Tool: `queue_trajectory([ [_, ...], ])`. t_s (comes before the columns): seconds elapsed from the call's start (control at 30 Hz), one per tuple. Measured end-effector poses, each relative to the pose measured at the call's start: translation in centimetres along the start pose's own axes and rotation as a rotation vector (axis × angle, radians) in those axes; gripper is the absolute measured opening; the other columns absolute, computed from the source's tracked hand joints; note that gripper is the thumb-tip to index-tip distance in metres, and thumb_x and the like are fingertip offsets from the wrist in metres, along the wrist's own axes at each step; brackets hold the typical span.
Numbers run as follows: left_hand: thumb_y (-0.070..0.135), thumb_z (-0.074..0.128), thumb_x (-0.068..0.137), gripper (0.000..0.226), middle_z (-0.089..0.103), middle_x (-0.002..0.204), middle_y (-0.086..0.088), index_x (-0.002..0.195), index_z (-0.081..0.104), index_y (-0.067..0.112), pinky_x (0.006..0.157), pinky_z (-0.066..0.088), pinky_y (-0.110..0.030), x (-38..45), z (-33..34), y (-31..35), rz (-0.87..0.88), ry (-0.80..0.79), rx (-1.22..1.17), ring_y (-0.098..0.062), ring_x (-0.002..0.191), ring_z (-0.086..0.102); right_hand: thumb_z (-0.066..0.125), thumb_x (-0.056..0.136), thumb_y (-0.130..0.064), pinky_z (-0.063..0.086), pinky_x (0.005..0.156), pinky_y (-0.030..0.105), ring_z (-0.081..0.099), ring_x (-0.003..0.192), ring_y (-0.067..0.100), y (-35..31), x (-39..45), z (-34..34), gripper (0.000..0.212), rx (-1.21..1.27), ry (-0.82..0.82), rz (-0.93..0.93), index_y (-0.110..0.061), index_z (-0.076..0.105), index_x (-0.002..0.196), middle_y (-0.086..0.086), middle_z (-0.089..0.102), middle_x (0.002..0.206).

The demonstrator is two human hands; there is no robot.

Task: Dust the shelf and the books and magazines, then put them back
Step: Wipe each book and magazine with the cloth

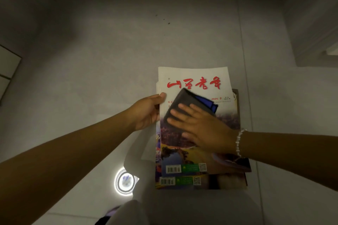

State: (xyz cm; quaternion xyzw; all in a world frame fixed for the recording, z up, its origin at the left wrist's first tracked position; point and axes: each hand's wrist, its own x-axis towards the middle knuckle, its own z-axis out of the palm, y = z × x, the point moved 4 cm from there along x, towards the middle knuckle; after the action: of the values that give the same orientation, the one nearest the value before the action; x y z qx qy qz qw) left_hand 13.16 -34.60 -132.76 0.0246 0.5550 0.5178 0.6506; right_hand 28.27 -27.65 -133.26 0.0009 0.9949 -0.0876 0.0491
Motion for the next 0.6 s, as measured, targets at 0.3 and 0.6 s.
queue_trajectory([
  [0.3, 0.012, 0.045, 0.098, 0.027, 0.068, 0.113, -0.010, 0.121, 0.058, 0.007, 0.075, 0.059, -0.032, 0.3, -0.2, -0.4, 0.041, 0.032, 0.038, -0.022, 0.094, 0.068, 0.022, 0.098, -0.042, 0.011, 0.113, 0.038, 0.026, 0.140, 0.022, 0.9, -0.6, 0.3, 0.050, -0.095, 0.084, -0.009, -0.025, 0.027, 0.145, -0.002, 0.033, 0.150],
  [0.6, 0.008, 0.039, 0.101, 0.028, 0.065, 0.116, -0.013, 0.123, 0.055, 0.003, 0.063, 0.058, -0.027, 0.9, -0.1, 0.5, 0.118, 0.221, -0.086, -0.021, 0.086, 0.067, 0.027, 0.098, -0.039, 0.013, 0.113, 0.039, 0.029, 0.140, 0.023, 2.1, 0.4, -0.1, 0.051, -0.098, 0.037, -0.072, -0.023, 0.033, 0.145, 0.001, 0.037, 0.149],
])
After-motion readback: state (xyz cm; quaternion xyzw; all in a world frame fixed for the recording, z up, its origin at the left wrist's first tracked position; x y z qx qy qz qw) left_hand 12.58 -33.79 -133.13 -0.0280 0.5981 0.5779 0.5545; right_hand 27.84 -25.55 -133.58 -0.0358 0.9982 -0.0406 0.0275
